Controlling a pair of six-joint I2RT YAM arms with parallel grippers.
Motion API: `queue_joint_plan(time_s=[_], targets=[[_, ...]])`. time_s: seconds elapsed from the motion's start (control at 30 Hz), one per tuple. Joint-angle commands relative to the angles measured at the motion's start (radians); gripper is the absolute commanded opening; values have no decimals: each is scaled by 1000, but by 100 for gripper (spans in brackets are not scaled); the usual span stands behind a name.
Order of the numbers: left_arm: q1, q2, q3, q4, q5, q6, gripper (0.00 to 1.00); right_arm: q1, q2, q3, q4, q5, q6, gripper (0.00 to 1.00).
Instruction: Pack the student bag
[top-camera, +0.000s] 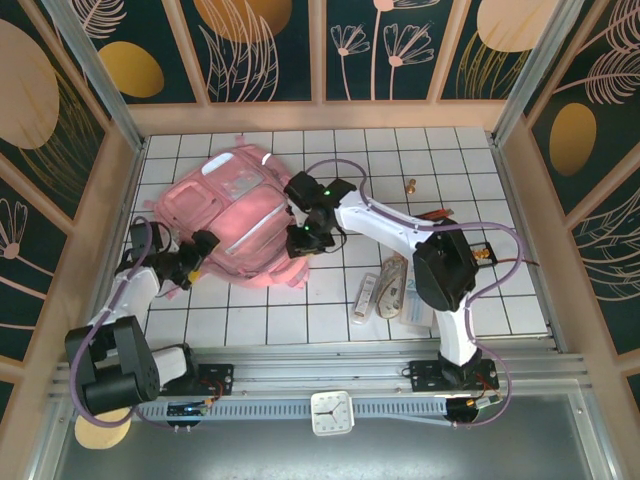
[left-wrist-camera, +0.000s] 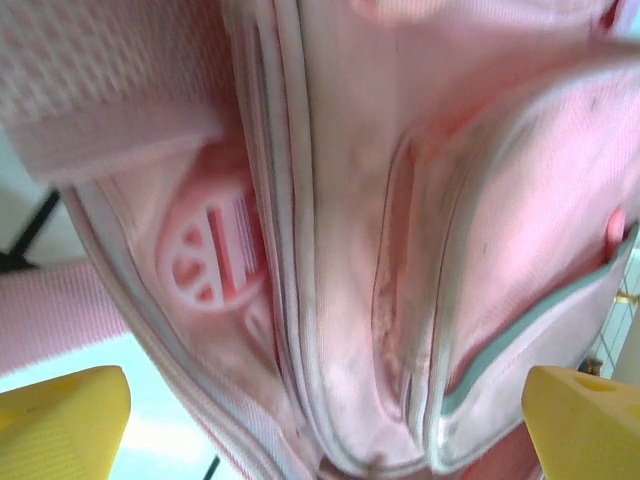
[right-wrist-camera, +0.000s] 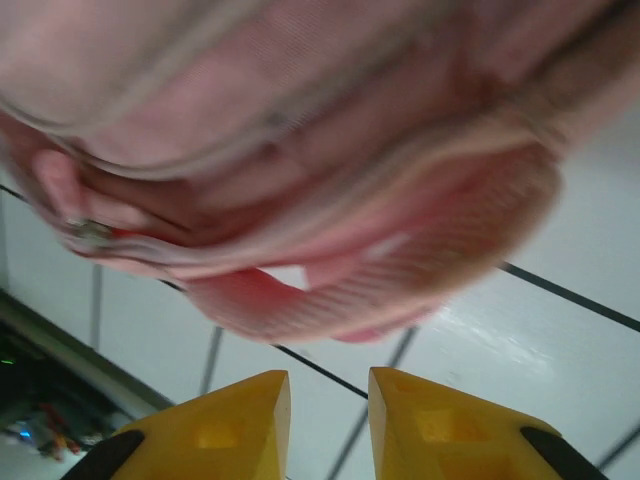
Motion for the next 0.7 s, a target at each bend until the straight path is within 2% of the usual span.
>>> queue_joint_plan(time_s=[0.0,0.2,0.33,0.43,0.53,0.67], targets=[[-46,-34,-34,-51,51,16,99,-7,41,60,69,-64,106,31],[-58,-43,-73,-23,63,-8,99,-60,121,65,142,-35,280,45],[-59,-22,-74,9,53,-25,99,-111,172,68,140,20,282,46],[-64,-8,-103,72,53,-76,98,-97,196,83,128,20,260,46],[-82,8,-148,162,55,-144,88,-60,196,47,129,27,243,45],[-125,71,-207,320,57,-233,67,-9,158,-50,183,65,224,44]])
